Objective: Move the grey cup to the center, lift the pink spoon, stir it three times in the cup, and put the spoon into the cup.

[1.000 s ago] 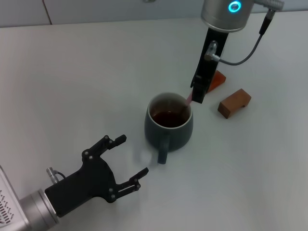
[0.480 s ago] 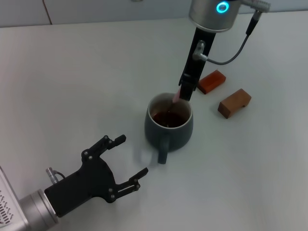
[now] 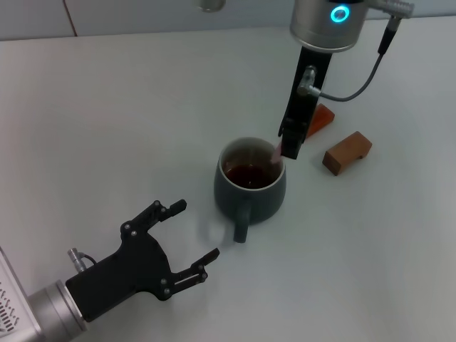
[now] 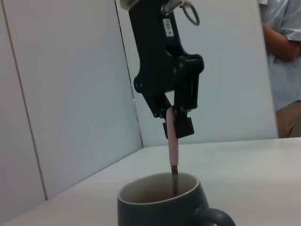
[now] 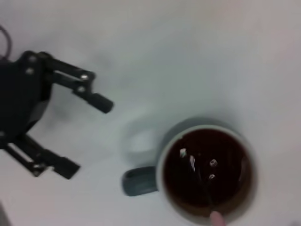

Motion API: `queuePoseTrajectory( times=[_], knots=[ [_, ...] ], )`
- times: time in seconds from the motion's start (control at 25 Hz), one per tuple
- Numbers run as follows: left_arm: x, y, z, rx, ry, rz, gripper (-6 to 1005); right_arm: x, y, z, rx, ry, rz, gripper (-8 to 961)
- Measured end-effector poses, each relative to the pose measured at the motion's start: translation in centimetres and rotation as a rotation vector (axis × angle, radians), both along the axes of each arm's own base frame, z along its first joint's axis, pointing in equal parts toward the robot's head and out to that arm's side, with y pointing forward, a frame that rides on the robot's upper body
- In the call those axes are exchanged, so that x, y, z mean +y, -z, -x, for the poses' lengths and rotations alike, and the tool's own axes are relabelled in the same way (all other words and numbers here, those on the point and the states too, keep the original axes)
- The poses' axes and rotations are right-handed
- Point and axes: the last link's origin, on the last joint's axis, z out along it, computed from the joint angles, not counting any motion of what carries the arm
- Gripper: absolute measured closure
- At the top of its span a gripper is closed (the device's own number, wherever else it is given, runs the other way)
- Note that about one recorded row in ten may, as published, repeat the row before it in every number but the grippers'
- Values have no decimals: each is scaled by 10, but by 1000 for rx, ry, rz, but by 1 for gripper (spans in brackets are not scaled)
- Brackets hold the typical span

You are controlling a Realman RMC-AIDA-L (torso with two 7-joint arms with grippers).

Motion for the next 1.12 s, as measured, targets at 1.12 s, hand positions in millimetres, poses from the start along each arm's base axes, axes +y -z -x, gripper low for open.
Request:
queuePoseTrajectory(
  times=[1.12],
  knots=[
    [0,-2,3,2,-12,-10,149,-5,-42,7,265,-232,-228,653]
  ],
)
